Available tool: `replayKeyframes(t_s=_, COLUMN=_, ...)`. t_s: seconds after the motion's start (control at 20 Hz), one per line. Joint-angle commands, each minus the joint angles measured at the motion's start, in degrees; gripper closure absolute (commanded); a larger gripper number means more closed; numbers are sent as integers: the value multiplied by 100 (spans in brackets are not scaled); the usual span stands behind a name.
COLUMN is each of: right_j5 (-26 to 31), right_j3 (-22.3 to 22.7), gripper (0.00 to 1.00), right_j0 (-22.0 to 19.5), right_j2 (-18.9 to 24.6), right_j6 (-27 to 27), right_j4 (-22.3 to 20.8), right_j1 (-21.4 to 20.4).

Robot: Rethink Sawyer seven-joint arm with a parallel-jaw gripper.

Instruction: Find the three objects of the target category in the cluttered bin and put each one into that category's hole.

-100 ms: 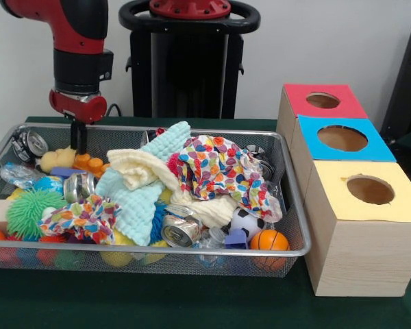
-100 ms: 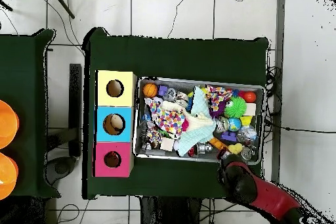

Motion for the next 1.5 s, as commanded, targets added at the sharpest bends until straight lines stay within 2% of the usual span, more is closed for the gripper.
replayKeyframes(t_s=0.05, right_j5=105, right_j3=18, gripper=0, right_j0=16, right_j2=214, right_j6=544, right_j4=-118, right_j1=70)
replayKeyframes(t_s=0.1, right_j5=265, right_j3=21, gripper=0, right_j0=-12, right_j2=258, right_j6=531, right_j4=-58, right_j1=62)
replayKeyframes(t_s=0.65, right_j5=424, right_j3=-11, gripper=0, right_j0=-75, right_j2=260, right_j6=632, right_j4=138, right_j1=65)
replayKeyframes(t_s=1.5, right_j5=675, right_j3=11, gripper=0, right_j0=-277, right_j2=398, right_j6=471, right_j4=63, right_j1=-136)
